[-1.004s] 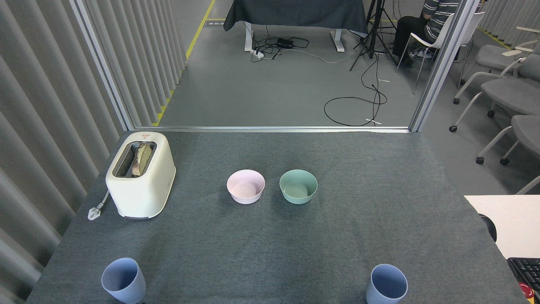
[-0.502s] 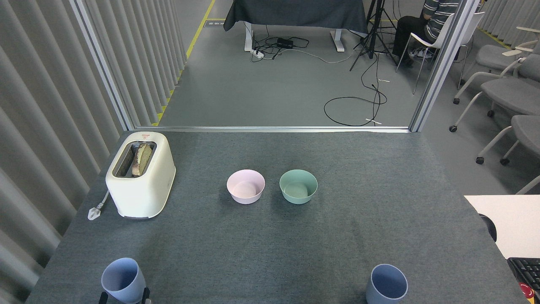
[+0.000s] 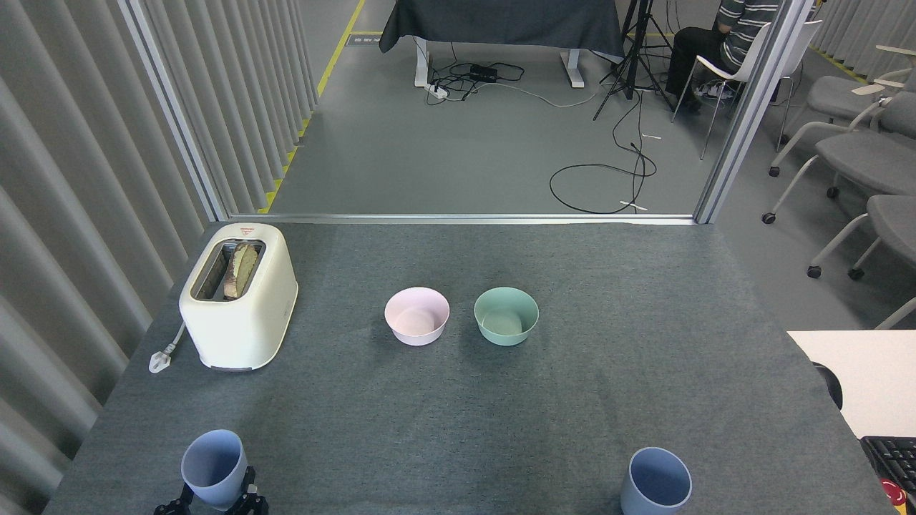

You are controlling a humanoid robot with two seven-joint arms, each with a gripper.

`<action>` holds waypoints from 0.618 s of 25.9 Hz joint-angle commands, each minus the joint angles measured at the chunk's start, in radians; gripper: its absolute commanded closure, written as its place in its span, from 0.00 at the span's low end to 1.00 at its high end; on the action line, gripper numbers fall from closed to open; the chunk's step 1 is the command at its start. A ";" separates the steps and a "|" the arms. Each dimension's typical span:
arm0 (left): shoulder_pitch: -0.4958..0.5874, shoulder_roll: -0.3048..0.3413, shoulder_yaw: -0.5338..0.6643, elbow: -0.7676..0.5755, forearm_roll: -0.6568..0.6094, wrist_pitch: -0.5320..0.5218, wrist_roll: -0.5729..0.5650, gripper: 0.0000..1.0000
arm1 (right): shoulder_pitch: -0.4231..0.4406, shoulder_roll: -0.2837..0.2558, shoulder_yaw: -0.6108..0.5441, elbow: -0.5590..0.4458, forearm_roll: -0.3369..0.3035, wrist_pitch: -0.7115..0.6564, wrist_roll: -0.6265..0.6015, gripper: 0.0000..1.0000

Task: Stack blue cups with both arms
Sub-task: 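Grasp the blue cup in front of the left gripper, then slide the blue cup toward the middle of the table edge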

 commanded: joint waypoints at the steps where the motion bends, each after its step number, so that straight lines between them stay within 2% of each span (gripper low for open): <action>1: 0.003 0.002 0.000 -0.005 0.000 -0.010 -0.002 0.48 | 0.000 0.002 0.002 0.000 0.001 0.000 0.000 0.00; 3: 0.011 -0.001 0.000 -0.032 0.000 -0.017 0.000 0.50 | 0.000 0.002 0.002 0.000 0.001 0.000 0.000 0.00; 5: 0.029 -0.005 -0.009 -0.121 0.003 -0.027 -0.002 0.50 | 0.000 0.000 0.002 0.000 0.001 0.000 0.000 0.00; 7: 0.062 -0.005 -0.094 -0.216 -0.003 -0.034 -0.003 0.50 | 0.000 0.000 0.003 0.000 0.001 0.000 0.000 0.00; 9: 0.065 -0.007 -0.204 -0.256 -0.009 -0.033 -0.002 0.50 | 0.000 0.002 0.006 0.000 0.001 0.000 0.000 0.00; 12: 0.036 -0.028 -0.293 -0.220 -0.061 -0.033 -0.002 0.50 | -0.001 0.002 0.008 0.000 0.003 0.001 0.000 0.00; 16: -0.052 -0.114 -0.330 -0.072 -0.196 -0.028 -0.002 0.50 | 0.000 0.002 0.006 0.000 0.004 0.004 0.000 0.00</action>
